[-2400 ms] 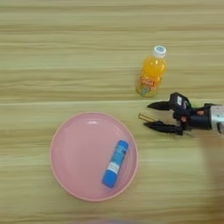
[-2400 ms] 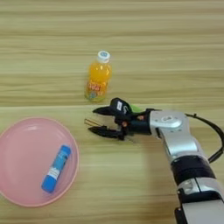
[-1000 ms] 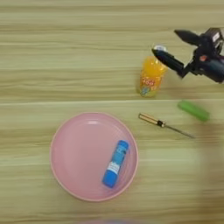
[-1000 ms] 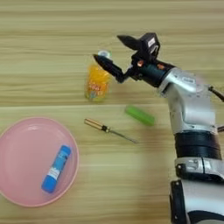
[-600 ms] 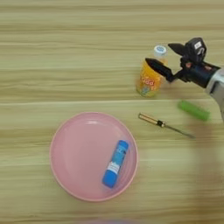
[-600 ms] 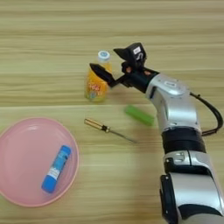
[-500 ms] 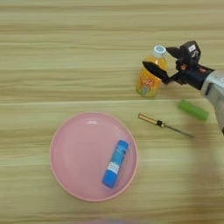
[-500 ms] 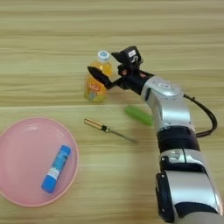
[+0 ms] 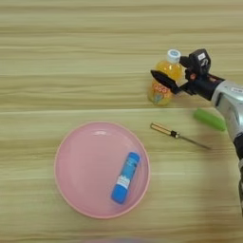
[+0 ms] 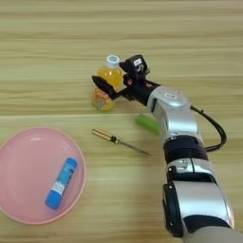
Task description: Move the objects on the table
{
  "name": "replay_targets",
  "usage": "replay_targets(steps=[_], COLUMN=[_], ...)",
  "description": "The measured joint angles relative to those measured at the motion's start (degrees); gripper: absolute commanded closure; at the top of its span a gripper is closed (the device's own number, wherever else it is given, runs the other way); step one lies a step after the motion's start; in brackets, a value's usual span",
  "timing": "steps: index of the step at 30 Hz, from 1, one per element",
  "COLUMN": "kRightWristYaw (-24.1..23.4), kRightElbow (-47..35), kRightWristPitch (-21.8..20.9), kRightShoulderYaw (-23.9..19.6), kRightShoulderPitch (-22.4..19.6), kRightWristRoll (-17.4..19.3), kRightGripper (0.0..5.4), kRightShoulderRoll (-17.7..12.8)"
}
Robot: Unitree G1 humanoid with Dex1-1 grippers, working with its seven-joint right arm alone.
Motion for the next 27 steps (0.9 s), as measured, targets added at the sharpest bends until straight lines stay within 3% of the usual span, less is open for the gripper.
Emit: replay_targets(steps=[11, 27], kRightWristYaw=[0.36, 0.92], kRightElbow=[0.11, 3.07], kRightWristPitch=[-0.01, -1.16], kRightShoulderYaw=[-0.47, -0.78], kRightShoulderPitch=[0.00, -1.10], kRightWristRoll=[0.01, -0.19], kRightGripper=[0.04, 1.79], kRightShoulderRoll=[-0.03, -0.02])
